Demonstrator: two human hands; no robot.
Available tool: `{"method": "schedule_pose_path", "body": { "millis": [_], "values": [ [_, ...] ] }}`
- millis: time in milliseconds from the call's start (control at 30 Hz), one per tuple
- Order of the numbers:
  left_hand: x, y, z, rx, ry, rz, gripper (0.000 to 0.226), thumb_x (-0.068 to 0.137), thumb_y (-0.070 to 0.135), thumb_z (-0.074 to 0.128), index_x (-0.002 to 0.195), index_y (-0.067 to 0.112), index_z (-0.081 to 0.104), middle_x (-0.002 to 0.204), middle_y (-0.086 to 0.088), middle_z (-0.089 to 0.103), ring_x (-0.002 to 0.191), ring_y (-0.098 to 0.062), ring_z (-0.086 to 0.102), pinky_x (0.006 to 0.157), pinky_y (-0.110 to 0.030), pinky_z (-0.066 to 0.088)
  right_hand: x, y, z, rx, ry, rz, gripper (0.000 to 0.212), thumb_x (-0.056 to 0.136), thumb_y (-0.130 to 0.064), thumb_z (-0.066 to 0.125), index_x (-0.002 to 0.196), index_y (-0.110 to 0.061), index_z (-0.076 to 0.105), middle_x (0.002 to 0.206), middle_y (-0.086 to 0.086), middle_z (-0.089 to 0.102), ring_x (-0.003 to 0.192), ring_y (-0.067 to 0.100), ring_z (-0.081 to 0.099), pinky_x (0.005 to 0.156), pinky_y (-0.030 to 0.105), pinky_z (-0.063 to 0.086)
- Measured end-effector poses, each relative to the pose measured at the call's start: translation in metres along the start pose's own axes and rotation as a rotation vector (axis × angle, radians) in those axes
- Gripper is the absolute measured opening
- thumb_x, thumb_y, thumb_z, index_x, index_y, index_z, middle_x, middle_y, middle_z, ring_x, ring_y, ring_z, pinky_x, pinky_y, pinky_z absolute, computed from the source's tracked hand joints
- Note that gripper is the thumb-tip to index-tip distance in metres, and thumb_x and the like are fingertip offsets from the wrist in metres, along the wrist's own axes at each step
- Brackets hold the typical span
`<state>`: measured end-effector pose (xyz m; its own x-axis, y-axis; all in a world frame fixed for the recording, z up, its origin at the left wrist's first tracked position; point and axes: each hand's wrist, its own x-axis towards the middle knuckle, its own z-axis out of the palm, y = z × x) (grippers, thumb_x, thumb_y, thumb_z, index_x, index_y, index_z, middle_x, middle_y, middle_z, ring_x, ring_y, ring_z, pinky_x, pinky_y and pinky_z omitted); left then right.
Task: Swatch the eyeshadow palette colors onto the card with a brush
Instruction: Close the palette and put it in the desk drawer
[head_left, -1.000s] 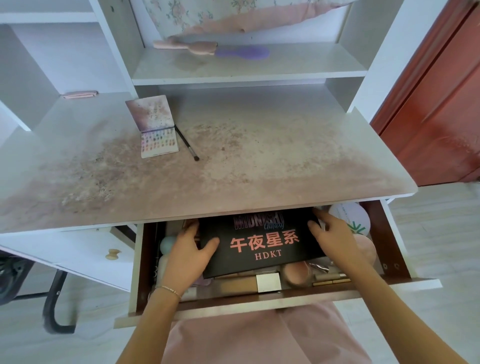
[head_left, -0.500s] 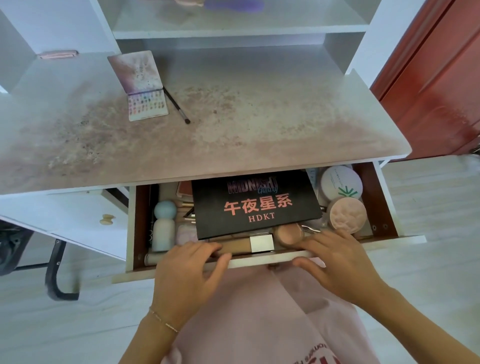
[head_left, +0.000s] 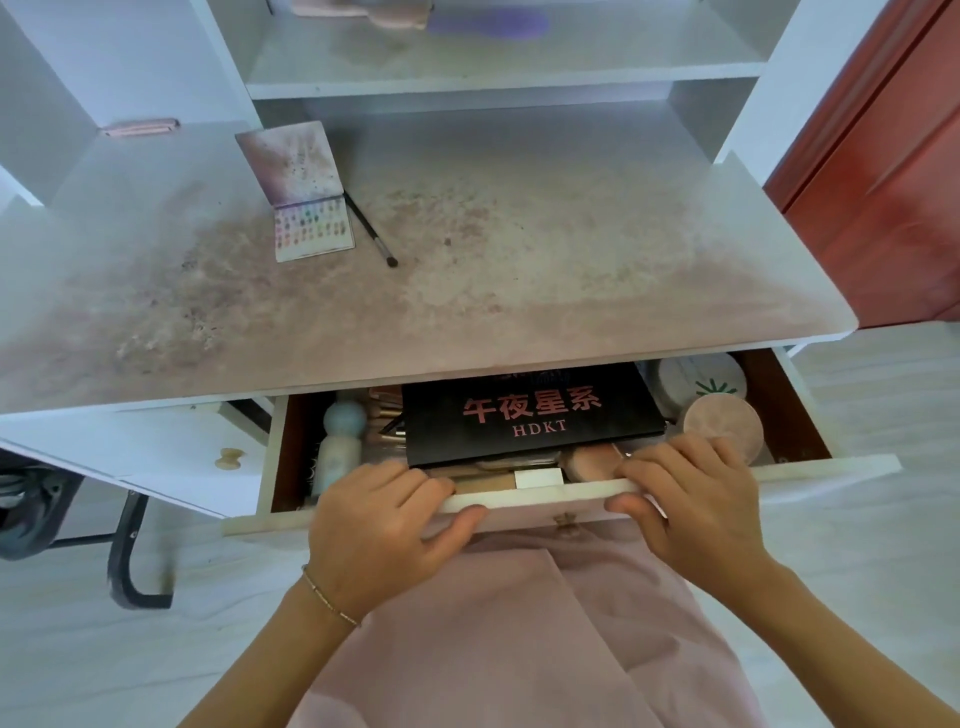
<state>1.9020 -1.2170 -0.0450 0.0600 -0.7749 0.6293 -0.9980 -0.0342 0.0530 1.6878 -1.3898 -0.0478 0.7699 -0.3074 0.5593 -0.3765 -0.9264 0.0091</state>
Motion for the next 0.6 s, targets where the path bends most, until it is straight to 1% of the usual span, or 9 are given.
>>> {"method": "schedule_pose_path", "body": {
  "millis": [33,67,100,167,200,300,400,500,600],
  "values": [
    [0.002,-0.002,0.004,0.017,0.045,0.013,0.037,0.085,0.043,0.059,0.068,0.013,0.073,0.064,0.000,0.067,0.057,-0.015,0.060,0.050,-0.025,0.046,0.001,0.000,0.004,-0.005,0.045,-0.004,0.045,0.092,-0.042,0.041,0.077,-0.011,0.069,0.080,0.005,0.070,0.081,0.020,0.056,0.071,0.029,0.034],
    [0.004,-0.006,0.007,0.032,0.090,0.022,0.034,0.083,0.043,0.063,0.071,0.012,0.074,0.071,-0.001,0.070,0.066,-0.018,0.063,0.057,-0.028,0.050,0.004,0.000,0.008,-0.003,0.077,-0.005,0.042,0.092,-0.043,0.043,0.084,-0.011,0.068,0.086,0.007,0.070,0.091,0.021,0.054,0.075,0.031,0.036],
    [0.007,-0.010,0.009,0.049,0.129,0.024,0.033,0.080,0.043,0.066,0.076,0.012,0.075,0.079,-0.003,0.071,0.077,-0.020,0.063,0.067,-0.031,0.052,0.007,0.001,0.012,0.002,0.099,-0.006,0.040,0.091,-0.044,0.043,0.093,-0.011,0.065,0.094,0.009,0.070,0.100,0.022,0.052,0.080,0.032,0.037],
    [0.015,-0.020,0.014,0.096,0.181,0.019,0.036,0.078,0.045,0.069,0.088,0.011,0.075,0.096,-0.007,0.071,0.096,-0.023,0.060,0.089,-0.038,0.047,0.018,0.004,0.018,0.004,0.129,-0.007,0.042,0.091,-0.047,0.042,0.108,-0.012,0.056,0.109,0.012,0.066,0.114,0.024,0.048,0.091,0.037,0.039],
    [0.020,-0.024,0.017,0.125,0.194,0.020,0.038,0.078,0.046,0.068,0.092,0.012,0.074,0.102,-0.008,0.070,0.102,-0.023,0.057,0.095,-0.041,0.043,0.024,0.007,0.020,-0.001,0.136,-0.004,0.044,0.091,-0.049,0.040,0.113,-0.013,0.053,0.114,0.013,0.064,0.119,0.025,0.045,0.096,0.041,0.038],
    [0.039,-0.034,0.030,0.205,0.209,0.031,0.039,0.079,0.047,0.067,0.096,0.012,0.074,0.109,-0.009,0.068,0.109,-0.023,0.054,0.098,-0.048,0.040,0.046,0.019,0.027,-0.016,0.103,0.048,0.049,0.091,-0.050,0.034,0.122,-0.012,0.045,0.125,0.018,0.056,0.127,0.028,0.037,0.105,0.052,0.028],
    [0.055,-0.042,0.040,0.259,0.225,0.025,0.038,0.080,0.047,0.067,0.093,0.012,0.074,0.107,-0.009,0.069,0.109,-0.023,0.052,0.096,-0.051,0.040,0.062,0.026,0.033,-0.038,0.056,0.136,0.054,0.091,-0.051,0.032,0.127,-0.012,0.039,0.131,0.021,0.049,0.130,0.033,0.035,0.107,0.059,0.021],
    [0.060,-0.047,0.041,0.244,0.252,0.031,0.034,0.078,0.042,0.069,0.091,0.011,0.075,0.103,-0.009,0.070,0.108,-0.023,0.052,0.097,-0.052,0.038,0.065,0.017,0.038,-0.028,0.074,0.193,0.051,0.094,-0.047,0.033,0.131,-0.012,0.036,0.137,0.019,0.042,0.132,0.032,0.030,0.107,0.059,0.018],
    [0.046,-0.042,0.040,0.163,0.293,0.017,0.028,0.080,0.032,0.067,0.100,0.012,0.070,0.110,-0.011,0.067,0.112,-0.024,0.051,0.099,-0.051,0.035,0.048,0.003,0.044,0.039,0.137,0.231,0.042,0.094,-0.030,0.041,0.131,-0.011,0.037,0.140,0.017,0.037,0.134,0.030,0.027,0.109,0.058,0.017]
  ]
}}
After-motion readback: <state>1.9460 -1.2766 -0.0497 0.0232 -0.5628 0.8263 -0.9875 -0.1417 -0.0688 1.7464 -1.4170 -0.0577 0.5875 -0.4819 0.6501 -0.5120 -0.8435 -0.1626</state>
